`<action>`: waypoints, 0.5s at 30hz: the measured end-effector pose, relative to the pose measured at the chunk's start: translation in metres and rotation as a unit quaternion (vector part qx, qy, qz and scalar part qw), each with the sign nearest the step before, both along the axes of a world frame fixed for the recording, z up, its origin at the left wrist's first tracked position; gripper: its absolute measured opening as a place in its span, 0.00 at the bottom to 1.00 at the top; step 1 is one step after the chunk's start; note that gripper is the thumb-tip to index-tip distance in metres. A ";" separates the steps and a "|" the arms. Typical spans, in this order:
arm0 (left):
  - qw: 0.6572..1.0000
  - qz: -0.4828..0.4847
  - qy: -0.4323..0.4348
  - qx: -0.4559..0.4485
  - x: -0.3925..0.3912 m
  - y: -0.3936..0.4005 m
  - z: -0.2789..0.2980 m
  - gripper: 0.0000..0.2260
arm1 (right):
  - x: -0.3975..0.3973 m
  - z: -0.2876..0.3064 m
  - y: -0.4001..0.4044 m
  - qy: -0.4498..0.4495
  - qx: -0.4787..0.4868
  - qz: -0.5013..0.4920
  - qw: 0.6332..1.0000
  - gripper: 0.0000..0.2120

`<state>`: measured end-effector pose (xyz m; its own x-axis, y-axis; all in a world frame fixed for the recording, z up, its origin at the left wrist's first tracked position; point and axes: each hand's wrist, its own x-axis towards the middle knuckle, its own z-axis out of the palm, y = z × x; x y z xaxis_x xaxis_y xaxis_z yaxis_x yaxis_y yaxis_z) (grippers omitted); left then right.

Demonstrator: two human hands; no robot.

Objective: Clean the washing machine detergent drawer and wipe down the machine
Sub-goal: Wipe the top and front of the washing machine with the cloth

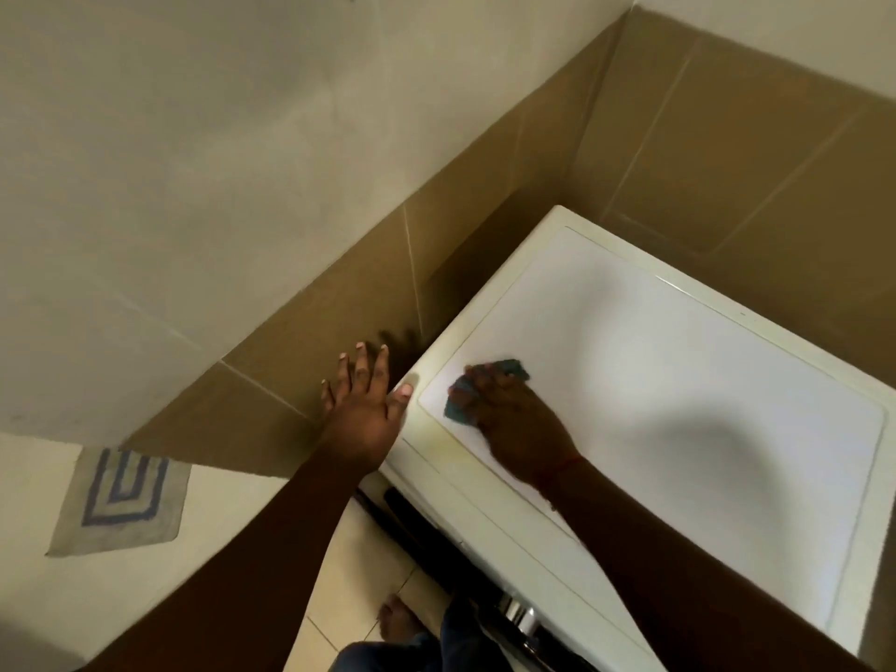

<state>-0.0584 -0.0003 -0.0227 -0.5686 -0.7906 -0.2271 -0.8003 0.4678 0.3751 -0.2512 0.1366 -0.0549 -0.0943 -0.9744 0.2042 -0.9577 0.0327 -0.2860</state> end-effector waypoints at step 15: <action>0.994 -0.107 -0.005 0.019 -0.080 -0.061 -0.022 0.33 | -0.033 -0.006 -0.070 -0.019 0.012 -0.138 0.990 0.21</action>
